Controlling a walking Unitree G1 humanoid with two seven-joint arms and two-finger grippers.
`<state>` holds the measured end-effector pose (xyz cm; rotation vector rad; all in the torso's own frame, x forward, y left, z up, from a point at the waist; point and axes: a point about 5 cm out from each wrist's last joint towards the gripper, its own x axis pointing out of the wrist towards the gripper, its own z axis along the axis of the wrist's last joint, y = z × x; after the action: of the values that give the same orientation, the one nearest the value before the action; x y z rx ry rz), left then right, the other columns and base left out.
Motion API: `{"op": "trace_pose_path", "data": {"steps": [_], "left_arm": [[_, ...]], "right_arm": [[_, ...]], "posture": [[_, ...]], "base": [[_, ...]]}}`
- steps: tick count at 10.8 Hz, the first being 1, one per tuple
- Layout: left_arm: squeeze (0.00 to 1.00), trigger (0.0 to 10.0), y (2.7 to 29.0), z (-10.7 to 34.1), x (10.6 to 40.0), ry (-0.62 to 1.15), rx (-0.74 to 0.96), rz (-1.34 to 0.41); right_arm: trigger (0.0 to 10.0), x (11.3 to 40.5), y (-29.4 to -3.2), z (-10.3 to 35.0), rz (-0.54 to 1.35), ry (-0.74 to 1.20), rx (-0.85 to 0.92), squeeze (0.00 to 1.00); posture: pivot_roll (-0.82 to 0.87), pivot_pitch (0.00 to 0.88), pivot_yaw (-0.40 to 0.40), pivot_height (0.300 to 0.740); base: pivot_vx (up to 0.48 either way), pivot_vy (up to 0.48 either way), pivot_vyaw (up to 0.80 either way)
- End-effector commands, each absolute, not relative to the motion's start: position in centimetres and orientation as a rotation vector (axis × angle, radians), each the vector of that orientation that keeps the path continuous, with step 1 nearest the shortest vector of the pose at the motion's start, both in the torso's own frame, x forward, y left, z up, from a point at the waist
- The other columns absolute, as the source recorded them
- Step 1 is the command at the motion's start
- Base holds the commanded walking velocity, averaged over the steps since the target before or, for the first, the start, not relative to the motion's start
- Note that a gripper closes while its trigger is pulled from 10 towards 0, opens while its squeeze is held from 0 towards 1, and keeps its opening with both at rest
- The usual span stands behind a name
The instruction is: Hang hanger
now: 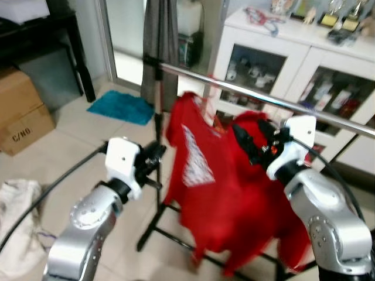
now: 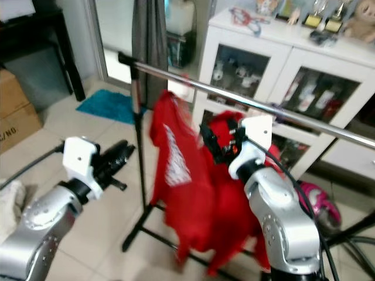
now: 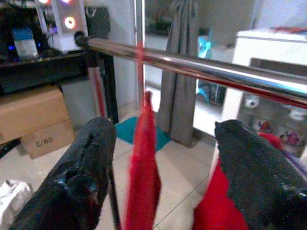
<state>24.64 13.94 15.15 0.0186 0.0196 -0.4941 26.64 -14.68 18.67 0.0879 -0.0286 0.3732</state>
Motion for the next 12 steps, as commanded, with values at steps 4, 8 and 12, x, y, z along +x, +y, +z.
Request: {"op": "trace_pose_path", "data": {"steps": [4, 8, 12], "left_arm": [[0.00, 10.0, 13.3, 15.3, 24.6, 0.038, 0.025, -0.585], [0.00, 10.0, 12.6, 15.1, 24.2, 0.069, 0.034, -0.682], [0.00, 10.0, 12.2, 14.9, 24.0, 0.083, 0.034, -0.729]], "right_arm": [[10.0, 27.8, -15.7, 18.4, 0.282, 0.069, 0.108, 1.00], [10.0, 32.5, -18.1, 18.6, 0.053, 0.169, 0.023, 0.00], [10.0, 34.9, -19.7, 18.6, 0.077, 0.245, 0.004, 0.00]], "posture": [[0.12, 0.028, -0.041, 0.740], [0.13, 0.026, -0.038, 0.740], [0.12, 0.021, -0.036, 0.740]], "base": [[0.000, 0.000, 0.00], [0.000, 0.000, 0.00], [0.000, 0.000, 0.00]]}}
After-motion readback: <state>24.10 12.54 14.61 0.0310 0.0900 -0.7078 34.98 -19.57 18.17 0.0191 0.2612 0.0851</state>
